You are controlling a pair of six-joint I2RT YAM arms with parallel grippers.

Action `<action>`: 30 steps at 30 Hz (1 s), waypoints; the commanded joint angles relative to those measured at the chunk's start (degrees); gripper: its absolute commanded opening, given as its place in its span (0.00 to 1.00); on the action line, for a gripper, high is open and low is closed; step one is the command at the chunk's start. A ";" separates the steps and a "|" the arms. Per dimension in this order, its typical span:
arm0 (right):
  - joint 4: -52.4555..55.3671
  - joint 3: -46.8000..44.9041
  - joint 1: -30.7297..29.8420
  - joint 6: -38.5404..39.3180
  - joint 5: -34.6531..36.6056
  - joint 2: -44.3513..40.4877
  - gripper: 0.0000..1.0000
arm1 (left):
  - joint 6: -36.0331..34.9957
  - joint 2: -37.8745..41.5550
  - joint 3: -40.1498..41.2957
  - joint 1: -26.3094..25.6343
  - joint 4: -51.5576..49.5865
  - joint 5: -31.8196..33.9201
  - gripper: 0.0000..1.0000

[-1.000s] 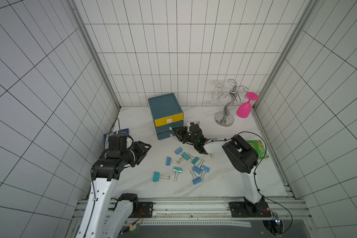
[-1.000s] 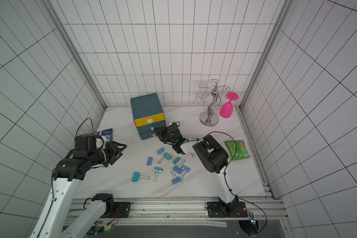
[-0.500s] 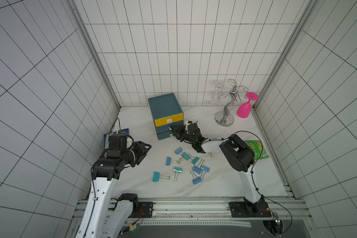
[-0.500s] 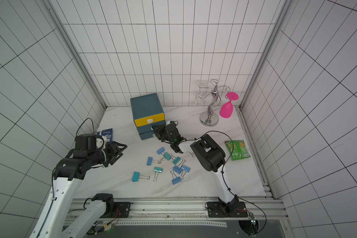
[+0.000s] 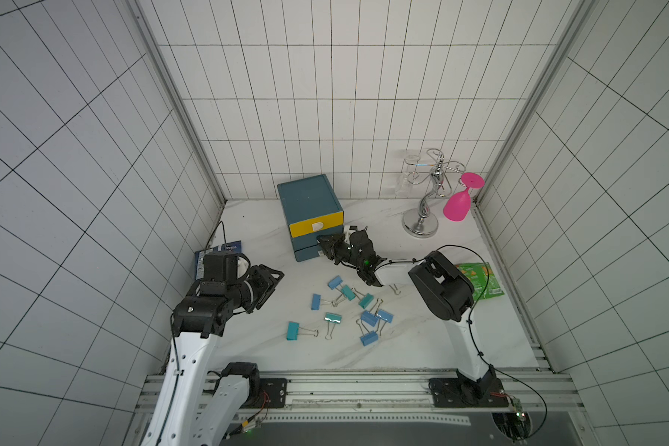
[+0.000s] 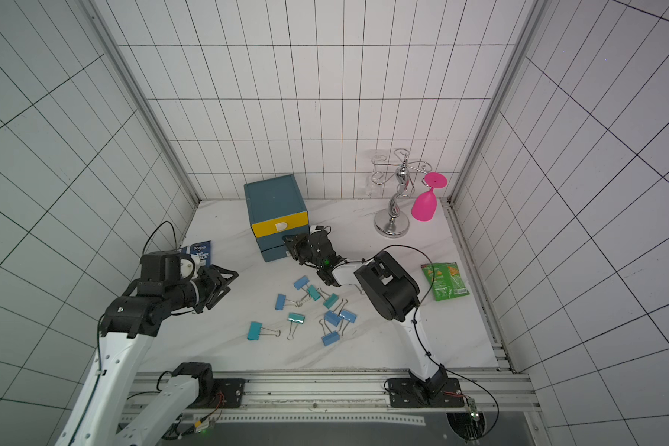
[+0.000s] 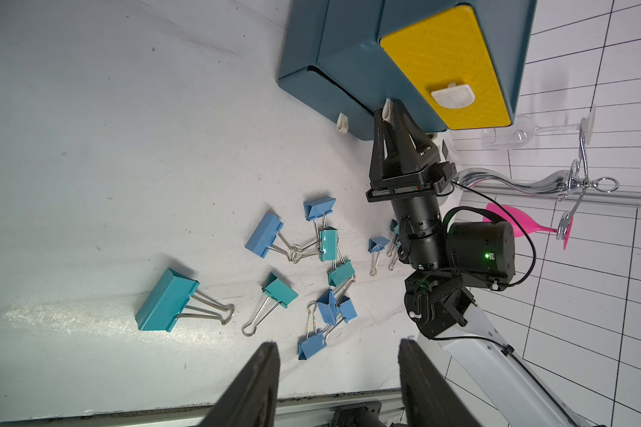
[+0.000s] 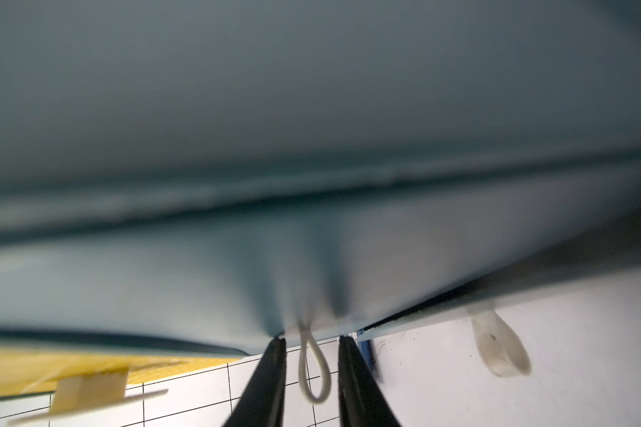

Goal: Put the binder clips in the drawer according to color
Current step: Open the drawer in the storage box.

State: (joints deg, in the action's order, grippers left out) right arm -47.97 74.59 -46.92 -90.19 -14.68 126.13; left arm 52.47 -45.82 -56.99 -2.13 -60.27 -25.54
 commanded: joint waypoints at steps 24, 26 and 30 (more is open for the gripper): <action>-3.37 -9.28 -0.68 -1.22 0.64 -6.41 0.00 | 1.88 0.55 0.08 0.20 4.08 0.05 0.55; -3.66 -11.21 -0.90 -1.52 0.70 -7.82 0.00 | 2.45 0.68 0.29 0.20 4.69 -0.01 0.55; -4.24 -14.12 -1.32 -1.60 0.20 -10.04 0.00 | 3.07 0.92 0.57 0.20 5.49 0.40 0.55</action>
State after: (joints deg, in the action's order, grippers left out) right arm -51.68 62.35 -47.99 -91.70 -14.39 118.54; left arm 54.94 -45.60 -56.97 -2.13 -57.12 -25.52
